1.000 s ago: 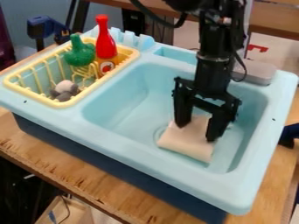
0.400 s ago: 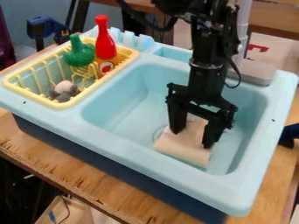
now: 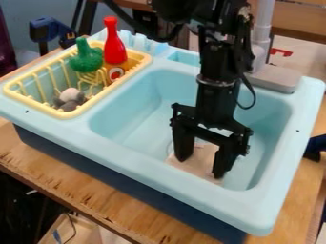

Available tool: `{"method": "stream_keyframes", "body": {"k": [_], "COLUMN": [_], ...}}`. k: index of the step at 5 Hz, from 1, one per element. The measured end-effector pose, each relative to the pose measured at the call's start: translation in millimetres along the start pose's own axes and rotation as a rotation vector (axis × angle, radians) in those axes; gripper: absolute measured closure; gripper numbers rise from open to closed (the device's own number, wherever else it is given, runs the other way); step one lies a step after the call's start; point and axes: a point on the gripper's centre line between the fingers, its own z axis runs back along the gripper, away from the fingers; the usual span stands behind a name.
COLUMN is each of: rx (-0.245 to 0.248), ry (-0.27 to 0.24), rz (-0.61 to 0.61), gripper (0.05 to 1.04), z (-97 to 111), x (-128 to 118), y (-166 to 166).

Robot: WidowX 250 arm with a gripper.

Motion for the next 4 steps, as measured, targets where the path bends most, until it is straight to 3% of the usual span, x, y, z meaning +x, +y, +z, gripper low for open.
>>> {"method": "stream_keyframes", "body": {"k": [2, 3, 4], "rx": [-0.011, 0.027, 0.081], "ry": [-0.002, -0.067, -0.056], "rz": [0.006, 0.010, -0.058], "gripper": [0.084, 0.084, 0.084], "z": [8.2, 31.0, 58.4], "x": [-1.2, 13.7, 13.1], "y": [-2.3, 1.6, -6.0]}}
